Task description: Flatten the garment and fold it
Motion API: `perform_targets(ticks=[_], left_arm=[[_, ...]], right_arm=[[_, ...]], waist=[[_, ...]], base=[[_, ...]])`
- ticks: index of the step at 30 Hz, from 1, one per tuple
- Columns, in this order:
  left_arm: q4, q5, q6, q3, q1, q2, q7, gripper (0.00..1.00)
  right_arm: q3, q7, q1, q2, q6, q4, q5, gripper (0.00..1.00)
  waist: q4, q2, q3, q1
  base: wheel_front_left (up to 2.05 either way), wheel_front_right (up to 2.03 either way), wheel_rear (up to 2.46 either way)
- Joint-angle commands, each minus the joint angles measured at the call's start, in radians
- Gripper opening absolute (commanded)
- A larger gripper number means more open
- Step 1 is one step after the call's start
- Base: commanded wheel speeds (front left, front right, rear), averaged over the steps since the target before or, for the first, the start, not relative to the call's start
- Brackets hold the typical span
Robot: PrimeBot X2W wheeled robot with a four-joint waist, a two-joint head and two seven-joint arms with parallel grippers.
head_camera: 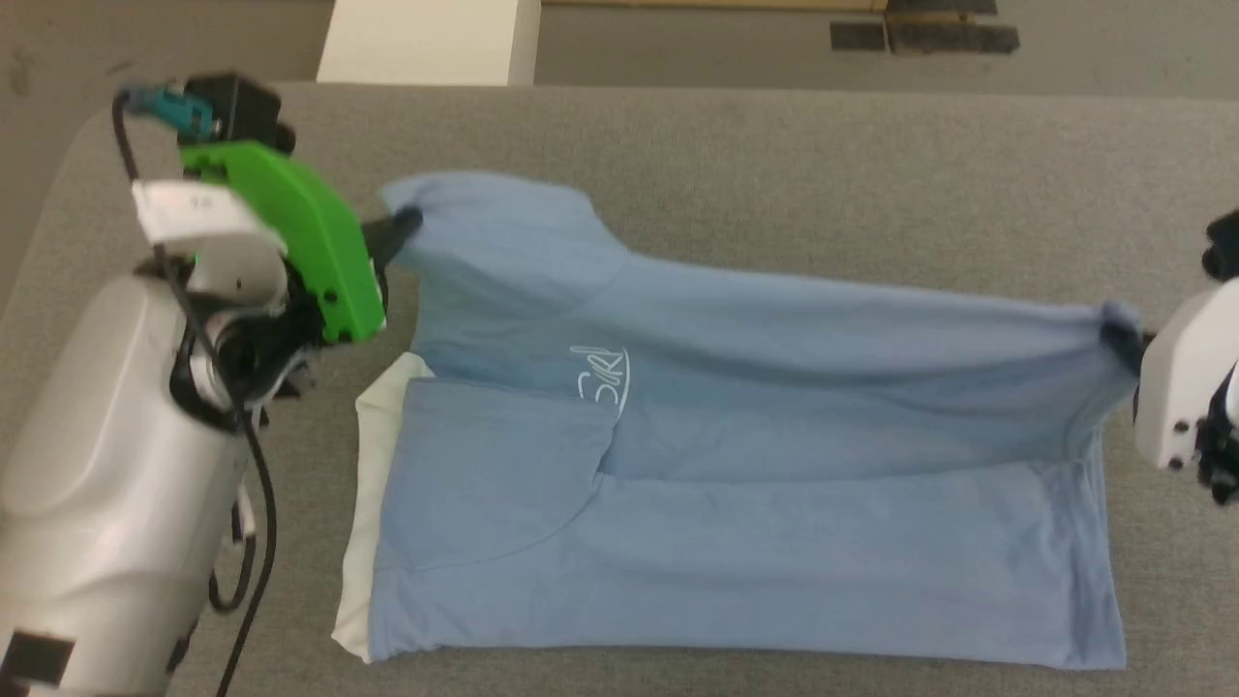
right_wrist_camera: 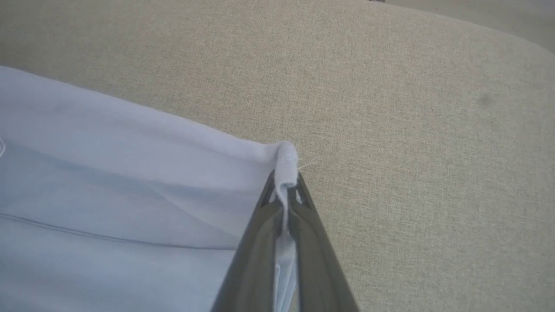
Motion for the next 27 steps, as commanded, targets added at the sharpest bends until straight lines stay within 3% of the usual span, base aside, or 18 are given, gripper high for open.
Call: perform_targets(ticks=[1,9,10,14,25,26,27], left_arm=[[-0.022,-0.015,0.011,0.010,0.047,0.013,-0.010,0.00],[-0.150,-0.076,0.068,0.069,0.303,0.034,-0.062,0.00],[-0.194,-0.096,0.093,0.088,0.405,0.035,-0.084,0.00],[-0.217,-0.132,0.121,0.112,0.527,0.017,-0.111,0.00],[-0.073,-0.168,0.150,0.107,0.645,-0.034,-0.134,0.00],[-0.064,-0.166,0.148,0.106,0.642,-0.036,-0.137,0.03],[-0.056,-0.162,0.147,0.105,0.636,-0.037,-0.143,0.42]], right_arm=[[-0.009,-0.013,0.031,0.012,-0.001,-0.001,0.008,0.00],[-0.039,-0.047,0.164,0.050,-0.001,0.011,0.017,0.00],[-0.048,-0.060,0.204,0.061,-0.001,0.012,0.019,0.00],[-0.048,-0.076,0.253,0.079,-0.001,0.023,0.022,0.00],[-0.035,-0.126,0.331,0.133,-0.001,0.124,-0.001,0.00],[-0.037,-0.136,0.330,0.136,-0.001,0.129,-0.003,0.00],[-0.039,-0.147,0.329,0.139,-0.001,0.135,-0.006,0.09]], waist=[[0.007,0.0000,-0.041,0.0000],[0.005,0.0000,-0.095,0.0000],[0.005,0.0000,-0.101,0.0000],[0.005,0.0000,-0.105,0.0000],[0.011,0.0000,-0.100,0.0000],[0.011,0.0000,-0.101,0.0000],[0.010,0.0000,-0.104,0.0000]], base=[[0.00,0.00,0.00],[0.00,0.00,0.00],[0.00,0.00,0.00],[0.00,0.00,0.00],[0.00,0.00,0.00],[0.00,0.00,0.00],[0.00,0.00,0.00]])
